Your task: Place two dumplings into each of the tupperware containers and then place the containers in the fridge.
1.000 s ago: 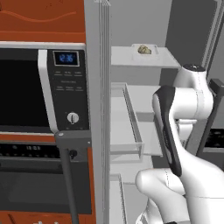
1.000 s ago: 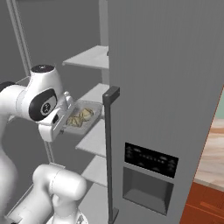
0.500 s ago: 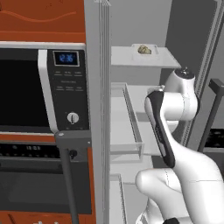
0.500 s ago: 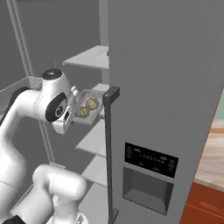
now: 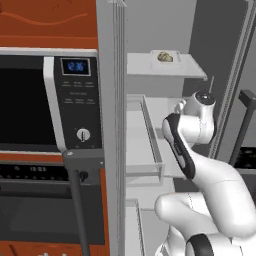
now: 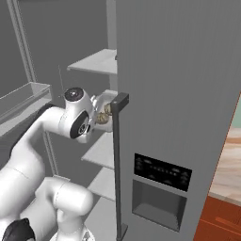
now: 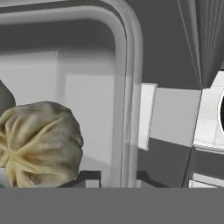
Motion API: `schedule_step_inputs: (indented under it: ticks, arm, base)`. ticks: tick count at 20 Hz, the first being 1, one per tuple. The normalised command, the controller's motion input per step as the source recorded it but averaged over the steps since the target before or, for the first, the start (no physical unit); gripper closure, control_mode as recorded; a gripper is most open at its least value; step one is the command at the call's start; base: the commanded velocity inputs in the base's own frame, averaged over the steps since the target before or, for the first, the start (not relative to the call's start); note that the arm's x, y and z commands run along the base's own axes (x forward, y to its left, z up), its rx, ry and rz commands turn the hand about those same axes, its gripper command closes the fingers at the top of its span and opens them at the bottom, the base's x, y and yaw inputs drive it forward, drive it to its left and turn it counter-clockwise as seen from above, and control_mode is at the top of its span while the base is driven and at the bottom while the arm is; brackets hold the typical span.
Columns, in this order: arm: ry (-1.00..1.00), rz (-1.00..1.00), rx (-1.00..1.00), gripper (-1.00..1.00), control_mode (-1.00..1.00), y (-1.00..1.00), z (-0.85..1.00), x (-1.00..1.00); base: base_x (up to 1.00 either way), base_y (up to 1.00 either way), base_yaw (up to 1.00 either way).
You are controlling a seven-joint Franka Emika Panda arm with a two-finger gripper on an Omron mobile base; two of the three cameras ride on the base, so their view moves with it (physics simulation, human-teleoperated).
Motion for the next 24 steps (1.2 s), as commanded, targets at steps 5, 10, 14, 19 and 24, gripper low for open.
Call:
schedule_step_inputs:
  ticks: [5,10,14,19,24]
  arm:
    - [-0.11,0.0,0.0,1.0,-1.0,-0.04,-0.01,0.67]
    - [-0.08,0.0,0.0,1.0,-1.0,0.0,0.0,0.54]
    - [0.0,0.0,0.0,1.0,-1.0,0.0,-0.18,0.52]
    - [-0.01,0.0,0.0,1.0,-1.0,0.0,-0.31,0.35]
    - [-0.01,0.0,0.01,1.0,-1.0,-0.27,-0.04,0.63]
  base:
    - [0.0,0.0,0.0]
    - [0.0,0.0,0.0]
    - [0.0,0.0,0.0]
    - [0.0,0.0,0.0]
    - [0.0,0.0,0.0]
